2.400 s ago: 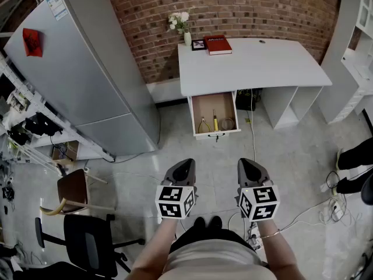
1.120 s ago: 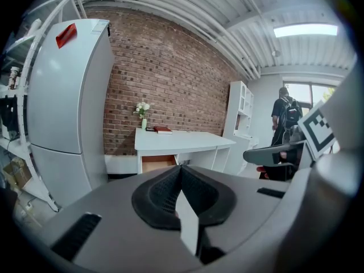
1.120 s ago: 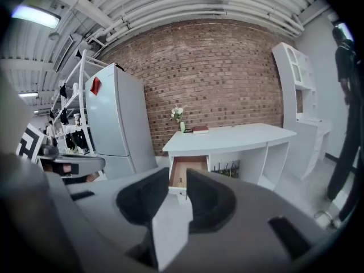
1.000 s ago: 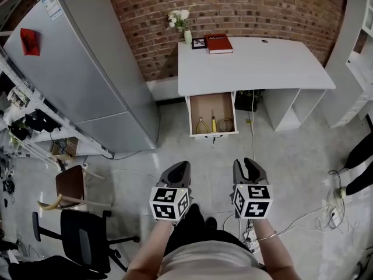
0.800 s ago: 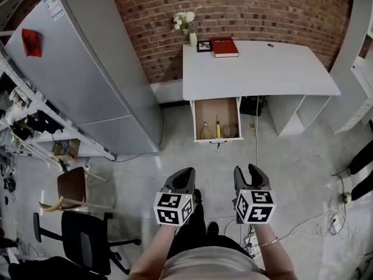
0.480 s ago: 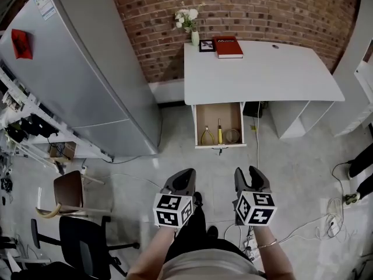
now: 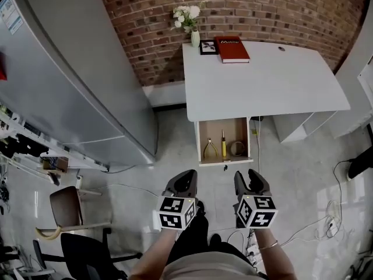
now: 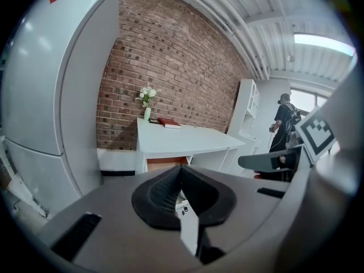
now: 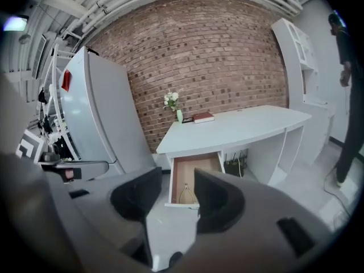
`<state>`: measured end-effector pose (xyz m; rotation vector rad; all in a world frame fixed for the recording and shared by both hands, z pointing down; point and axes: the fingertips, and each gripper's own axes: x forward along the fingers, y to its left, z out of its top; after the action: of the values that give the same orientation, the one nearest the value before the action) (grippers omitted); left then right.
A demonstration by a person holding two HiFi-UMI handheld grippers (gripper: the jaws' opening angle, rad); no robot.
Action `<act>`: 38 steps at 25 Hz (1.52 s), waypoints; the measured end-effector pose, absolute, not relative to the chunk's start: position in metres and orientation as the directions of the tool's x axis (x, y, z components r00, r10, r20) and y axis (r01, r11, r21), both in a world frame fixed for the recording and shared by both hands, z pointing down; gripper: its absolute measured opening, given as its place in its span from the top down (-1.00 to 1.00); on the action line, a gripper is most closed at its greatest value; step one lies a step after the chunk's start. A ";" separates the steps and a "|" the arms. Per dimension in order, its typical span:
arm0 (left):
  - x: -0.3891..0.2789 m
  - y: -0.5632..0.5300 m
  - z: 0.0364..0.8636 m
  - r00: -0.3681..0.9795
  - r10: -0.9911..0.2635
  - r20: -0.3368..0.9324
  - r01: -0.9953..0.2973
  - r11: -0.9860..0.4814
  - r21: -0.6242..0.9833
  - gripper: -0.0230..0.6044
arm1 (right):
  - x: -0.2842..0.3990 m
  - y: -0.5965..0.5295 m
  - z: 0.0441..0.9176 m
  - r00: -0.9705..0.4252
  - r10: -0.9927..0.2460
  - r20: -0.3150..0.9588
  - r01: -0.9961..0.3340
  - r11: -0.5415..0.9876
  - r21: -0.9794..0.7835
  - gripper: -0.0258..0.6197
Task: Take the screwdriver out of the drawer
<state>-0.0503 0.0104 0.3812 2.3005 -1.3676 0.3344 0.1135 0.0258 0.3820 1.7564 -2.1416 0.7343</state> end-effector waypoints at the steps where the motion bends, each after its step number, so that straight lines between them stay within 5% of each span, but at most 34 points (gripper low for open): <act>1: -0.052 0.001 0.382 0.485 -0.767 0.420 -0.874 -0.417 0.248 0.95 | 0.110 0.018 0.384 -0.223 -0.825 0.519 -0.969 0.130 -0.210 0.41; 38: -0.041 -0.116 0.475 0.486 -0.720 0.495 -0.874 -0.387 0.295 0.95 | 0.105 -0.108 0.520 -0.253 -0.668 0.700 -0.966 0.131 -0.224 0.41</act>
<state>-0.0409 -0.1157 0.4746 2.2159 -1.3121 0.3904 0.1048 -0.1082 0.5197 1.5704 -1.9823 0.9187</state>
